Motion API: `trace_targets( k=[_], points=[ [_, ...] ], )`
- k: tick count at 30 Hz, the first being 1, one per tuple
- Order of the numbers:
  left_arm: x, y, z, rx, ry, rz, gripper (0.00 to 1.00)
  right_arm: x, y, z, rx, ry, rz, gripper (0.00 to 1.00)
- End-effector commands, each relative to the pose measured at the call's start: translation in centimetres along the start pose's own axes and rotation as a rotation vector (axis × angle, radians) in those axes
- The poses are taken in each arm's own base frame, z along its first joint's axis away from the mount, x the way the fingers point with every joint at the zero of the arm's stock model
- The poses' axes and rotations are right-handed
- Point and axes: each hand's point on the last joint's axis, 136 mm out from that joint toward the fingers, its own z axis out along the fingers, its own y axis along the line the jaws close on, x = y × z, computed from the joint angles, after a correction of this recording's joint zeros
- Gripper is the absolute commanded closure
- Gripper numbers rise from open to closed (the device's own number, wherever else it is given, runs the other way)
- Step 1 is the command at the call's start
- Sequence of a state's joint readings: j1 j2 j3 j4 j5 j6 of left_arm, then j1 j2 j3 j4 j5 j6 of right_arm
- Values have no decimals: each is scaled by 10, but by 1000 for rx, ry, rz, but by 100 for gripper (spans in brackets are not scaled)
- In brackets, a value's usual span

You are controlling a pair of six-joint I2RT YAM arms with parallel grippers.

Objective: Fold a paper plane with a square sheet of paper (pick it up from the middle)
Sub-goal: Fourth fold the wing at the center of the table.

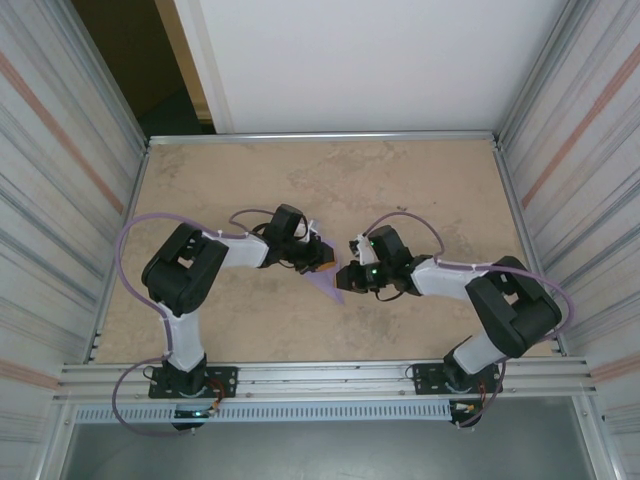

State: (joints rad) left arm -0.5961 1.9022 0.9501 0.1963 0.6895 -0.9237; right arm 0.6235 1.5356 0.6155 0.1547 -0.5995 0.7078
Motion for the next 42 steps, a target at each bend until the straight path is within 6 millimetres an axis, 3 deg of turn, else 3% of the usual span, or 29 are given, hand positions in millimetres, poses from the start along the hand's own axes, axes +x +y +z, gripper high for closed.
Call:
trace_targets(
  k=[1, 19, 42],
  points=[
    [2, 8, 4, -34, 13, -5, 86, -3, 5, 7, 0, 8, 14, 87],
    [-1, 16, 3, -75, -1, -29, 86, 3, -19, 18, 67, 36, 47, 88],
    [-2, 18, 1, -83, -8, -36, 86, 6, -27, 21, 90, 49, 59, 88]
  ],
)
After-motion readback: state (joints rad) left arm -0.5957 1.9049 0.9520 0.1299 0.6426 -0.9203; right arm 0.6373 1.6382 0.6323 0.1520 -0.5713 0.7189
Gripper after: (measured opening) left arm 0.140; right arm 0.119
